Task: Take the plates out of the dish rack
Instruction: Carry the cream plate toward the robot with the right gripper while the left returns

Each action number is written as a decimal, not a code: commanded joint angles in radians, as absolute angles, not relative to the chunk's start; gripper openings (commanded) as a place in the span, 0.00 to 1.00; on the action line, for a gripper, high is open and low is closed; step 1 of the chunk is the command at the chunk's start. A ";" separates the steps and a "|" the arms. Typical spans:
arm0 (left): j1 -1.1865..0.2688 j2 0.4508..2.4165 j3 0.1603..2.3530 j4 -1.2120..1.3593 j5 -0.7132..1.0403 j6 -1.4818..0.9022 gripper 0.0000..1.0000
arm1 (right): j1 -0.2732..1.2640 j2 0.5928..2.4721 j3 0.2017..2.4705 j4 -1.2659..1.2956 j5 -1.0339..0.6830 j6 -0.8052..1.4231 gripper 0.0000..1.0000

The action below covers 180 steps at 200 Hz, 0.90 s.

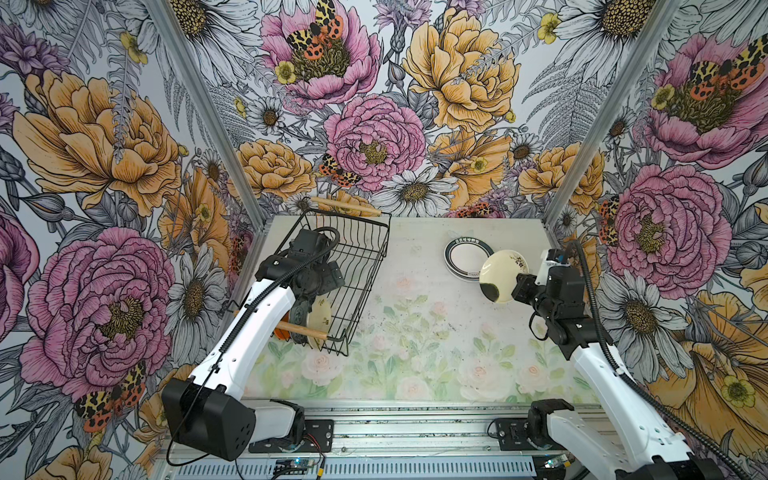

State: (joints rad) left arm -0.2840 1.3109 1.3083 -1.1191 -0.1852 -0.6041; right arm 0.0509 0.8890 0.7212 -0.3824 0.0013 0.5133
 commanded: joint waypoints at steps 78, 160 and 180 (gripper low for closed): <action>-0.311 1.295 1.248 -1.114 -0.248 -0.566 0.97 | 0.050 0.838 0.542 -0.472 -0.116 0.851 0.00; -0.332 1.300 1.220 -1.072 -0.234 -0.565 0.93 | 0.062 0.896 0.390 -0.229 -0.291 0.952 0.00; -0.334 1.295 1.214 -1.064 -0.230 -0.563 0.93 | 0.063 0.900 0.337 -0.122 -0.297 0.999 0.00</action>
State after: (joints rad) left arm -0.3264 1.3109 1.2289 -1.1023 -0.2207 -0.5758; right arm 0.0555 0.8993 0.3786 -0.3061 -0.2523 0.9253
